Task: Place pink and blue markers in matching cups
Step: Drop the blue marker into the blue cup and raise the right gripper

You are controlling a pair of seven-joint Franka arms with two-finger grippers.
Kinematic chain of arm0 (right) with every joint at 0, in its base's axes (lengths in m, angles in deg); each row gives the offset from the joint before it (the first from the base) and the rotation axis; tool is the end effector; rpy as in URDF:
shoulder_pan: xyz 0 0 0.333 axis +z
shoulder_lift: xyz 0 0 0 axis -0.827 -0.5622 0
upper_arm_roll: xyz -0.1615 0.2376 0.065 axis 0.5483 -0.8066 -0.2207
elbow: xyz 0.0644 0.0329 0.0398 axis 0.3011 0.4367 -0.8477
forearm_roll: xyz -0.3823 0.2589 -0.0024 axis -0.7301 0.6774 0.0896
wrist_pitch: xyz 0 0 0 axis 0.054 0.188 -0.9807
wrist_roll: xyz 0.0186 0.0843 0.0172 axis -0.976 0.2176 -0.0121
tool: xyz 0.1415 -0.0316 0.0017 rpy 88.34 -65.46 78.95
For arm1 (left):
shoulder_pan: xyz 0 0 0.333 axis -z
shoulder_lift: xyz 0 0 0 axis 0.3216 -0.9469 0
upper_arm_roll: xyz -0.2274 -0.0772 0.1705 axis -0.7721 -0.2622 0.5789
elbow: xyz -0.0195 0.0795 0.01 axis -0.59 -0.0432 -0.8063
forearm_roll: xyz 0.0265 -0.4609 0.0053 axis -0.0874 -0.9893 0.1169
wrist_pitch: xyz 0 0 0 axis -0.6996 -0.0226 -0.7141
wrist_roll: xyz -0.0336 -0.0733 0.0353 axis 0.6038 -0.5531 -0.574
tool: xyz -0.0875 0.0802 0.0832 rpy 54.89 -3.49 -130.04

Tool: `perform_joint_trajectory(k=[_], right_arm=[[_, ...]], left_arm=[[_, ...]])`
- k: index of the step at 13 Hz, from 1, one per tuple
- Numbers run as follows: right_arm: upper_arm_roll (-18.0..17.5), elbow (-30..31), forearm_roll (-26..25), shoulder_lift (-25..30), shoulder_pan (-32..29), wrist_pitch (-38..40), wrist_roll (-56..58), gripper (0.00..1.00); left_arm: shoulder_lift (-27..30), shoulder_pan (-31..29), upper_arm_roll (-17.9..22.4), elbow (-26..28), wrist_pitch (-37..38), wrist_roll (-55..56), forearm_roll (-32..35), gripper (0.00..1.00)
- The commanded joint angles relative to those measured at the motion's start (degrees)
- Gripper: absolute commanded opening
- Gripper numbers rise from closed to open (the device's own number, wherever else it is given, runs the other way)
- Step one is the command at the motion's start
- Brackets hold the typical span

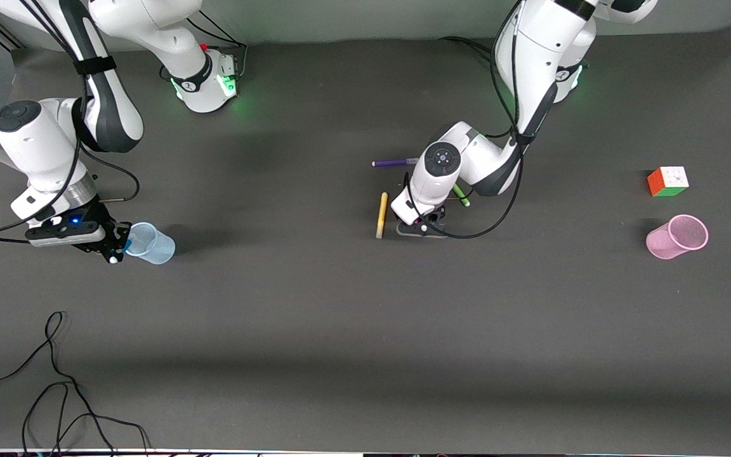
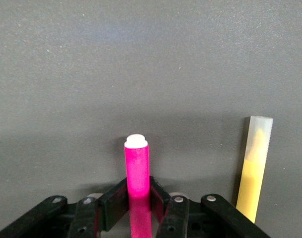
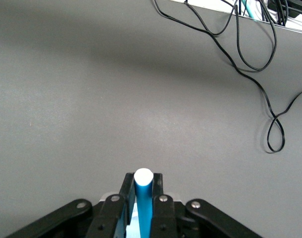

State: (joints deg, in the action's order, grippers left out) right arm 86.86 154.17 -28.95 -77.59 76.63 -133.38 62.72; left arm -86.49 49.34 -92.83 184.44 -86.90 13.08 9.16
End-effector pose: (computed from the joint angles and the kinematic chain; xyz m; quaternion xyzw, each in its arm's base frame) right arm 0.5790 -0.0519 0.2390 0.9733 0.0810 0.2068 0.0573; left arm 0.4560 -0.4249 0.0552 0.9983 -0.0244 -0.0130 0.0519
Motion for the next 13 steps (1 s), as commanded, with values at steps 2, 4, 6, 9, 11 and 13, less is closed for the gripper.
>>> perform_joint_trajectory(k=[2, 4, 6, 9, 11, 13], right_arm=[[0.7, -0.2, -1.1, -0.3, 0.5, -0.9, 0.2, 0.99], [0.7, -0.3, -1.1, -0.3, 0.5, -0.3, 0.2, 1.00], [0.7, -0.5, -1.1, -0.2, 0.5, -0.2, 0.0, 1.00], [0.7, -1.0, -1.0, 0.5, 0.5, 1.7, 0.0, 1.00], [0.5, -3.0, -0.5, 1.6, 0.8, 7.7, -0.2, 1.00], [0.2, -6.8, 0.2, 2.9, 1.3, 16.3, -0.3, 1.00]], left_arm=[[1.7, 0.4, 0.7, 1.9, -0.2, 1.1, 0.1, 0.98], [2.2, 0.4, 0.7, 2.0, -0.1, 1.1, 0.1, 0.96], [2.5, 0.4, 0.7, 2.0, 0.0, 1.1, 0.1, 0.92], [2.5, 0.6, 0.8, 2.0, 0.0, 1.1, 0.1, 0.59], [2.5, 0.7, 0.8, 2.0, -0.1, 1.1, 0.1, 0.26], [2.9, 0.8, 0.8, 2.0, -0.2, 1.0, 0.3, 0.00]])
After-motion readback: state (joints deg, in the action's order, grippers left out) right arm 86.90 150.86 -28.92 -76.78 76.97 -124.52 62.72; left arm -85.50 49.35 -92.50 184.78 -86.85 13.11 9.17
